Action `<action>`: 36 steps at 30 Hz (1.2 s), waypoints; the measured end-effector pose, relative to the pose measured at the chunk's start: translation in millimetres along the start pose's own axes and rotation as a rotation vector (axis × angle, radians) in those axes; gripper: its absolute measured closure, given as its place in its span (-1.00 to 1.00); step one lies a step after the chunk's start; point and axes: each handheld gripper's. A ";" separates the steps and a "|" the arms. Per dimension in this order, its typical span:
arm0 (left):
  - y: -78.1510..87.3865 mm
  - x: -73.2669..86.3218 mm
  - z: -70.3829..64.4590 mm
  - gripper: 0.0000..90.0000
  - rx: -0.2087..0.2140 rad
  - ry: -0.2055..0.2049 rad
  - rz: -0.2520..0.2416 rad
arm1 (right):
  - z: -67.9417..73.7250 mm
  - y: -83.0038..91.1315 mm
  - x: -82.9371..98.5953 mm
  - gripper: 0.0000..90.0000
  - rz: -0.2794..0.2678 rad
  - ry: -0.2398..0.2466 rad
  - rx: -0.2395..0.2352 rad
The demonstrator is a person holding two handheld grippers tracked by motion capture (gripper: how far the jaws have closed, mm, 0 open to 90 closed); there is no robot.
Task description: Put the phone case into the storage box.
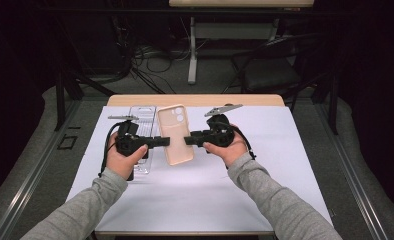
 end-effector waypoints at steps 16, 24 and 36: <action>-0.4 2.5 0.4 0.79 0.012 0.005 -0.002 | -3.6 2.0 2.8 0.59 -0.007 -0.021 -0.016; -1.2 2.9 0.9 0.79 0.013 0.002 0.002 | -2.7 -0.1 4.7 0.67 0.000 -0.019 -0.023; -1.3 3.1 1.0 0.79 0.011 0.002 0.002 | -2.8 -0.1 5.0 0.77 0.005 -0.033 -0.022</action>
Point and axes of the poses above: each handheld gripper's, and its own axes: y roughly backward along the jaws, x roughly out of its underside, z roughly to its left, and after that the axes turned 14 degrees about x, right-handed
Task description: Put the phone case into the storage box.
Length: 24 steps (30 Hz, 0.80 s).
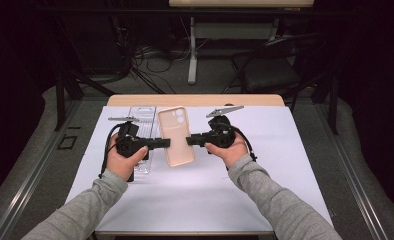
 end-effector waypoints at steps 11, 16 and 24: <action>-1.9 -0.2 0.9 0.79 -0.003 0.004 0.003 | -1.2 0.4 1.2 0.81 0.011 -0.028 0.008; -1.7 -0.2 0.9 0.79 -0.004 0.003 0.004 | -1.1 0.4 1.4 0.82 0.014 -0.035 0.006; -2.4 -0.1 1.0 0.79 -0.002 0.004 0.005 | -2.7 -0.2 1.8 0.82 0.024 -0.050 0.000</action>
Point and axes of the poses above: each handheld gripper's, and its own axes: y roughly backward along the jaws, x roughly out of its underside, z roughly to its left, and after that the axes turned 14 degrees about x, right-handed
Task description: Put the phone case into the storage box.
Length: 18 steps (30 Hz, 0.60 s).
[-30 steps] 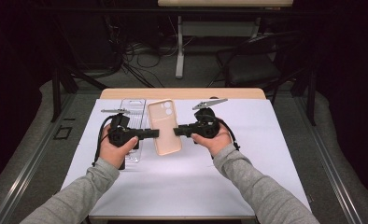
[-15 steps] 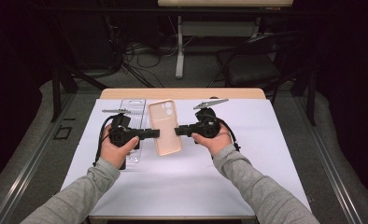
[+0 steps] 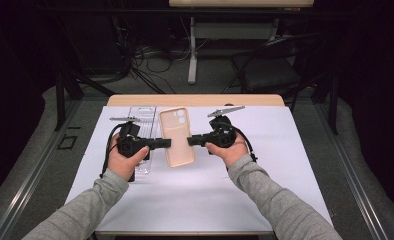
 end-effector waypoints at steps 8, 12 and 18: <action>-0.2 0.0 0.2 0.79 0.001 0.001 -0.002 | -0.2 0.3 0.2 0.83 -0.003 -0.005 0.002; -0.1 -0.4 0.4 0.79 0.002 0.005 -0.003 | 0.5 1.1 0.1 0.84 -0.002 -0.011 0.005; -0.2 -0.3 1.0 0.79 0.000 0.008 -0.002 | 1.2 1.1 0.2 0.84 -0.005 -0.007 0.013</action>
Point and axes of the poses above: each handheld gripper's, and its own axes: y roughly backward along the jaws, x roughly out of its underside, z roughly to its left, and after that the axes turned 14 degrees about x, right-handed
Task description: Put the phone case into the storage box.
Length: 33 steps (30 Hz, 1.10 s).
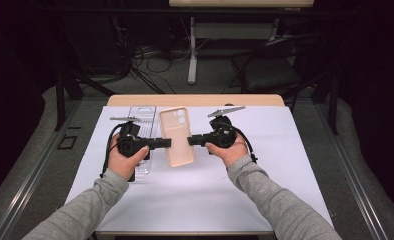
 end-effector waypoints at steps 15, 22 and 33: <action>0.6 -0.1 -0.2 0.78 -0.003 -0.001 -0.006 | 1.8 0.7 0.0 0.85 -0.009 0.002 0.007; 0.5 -0.4 0.3 0.78 -0.003 0.000 -0.010 | 1.8 0.8 -0.2 0.85 -0.015 0.005 0.011; 1.2 -0.8 1.4 0.66 0.001 0.005 -0.032 | 1.0 2.0 0.3 0.85 -0.021 0.001 0.022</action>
Point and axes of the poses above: each handheld gripper's, and its own axes: y roughly backward along the jaws, x roughly out of its underside, z roughly to its left, and after that the axes turned 14 degrees about x, right-handed
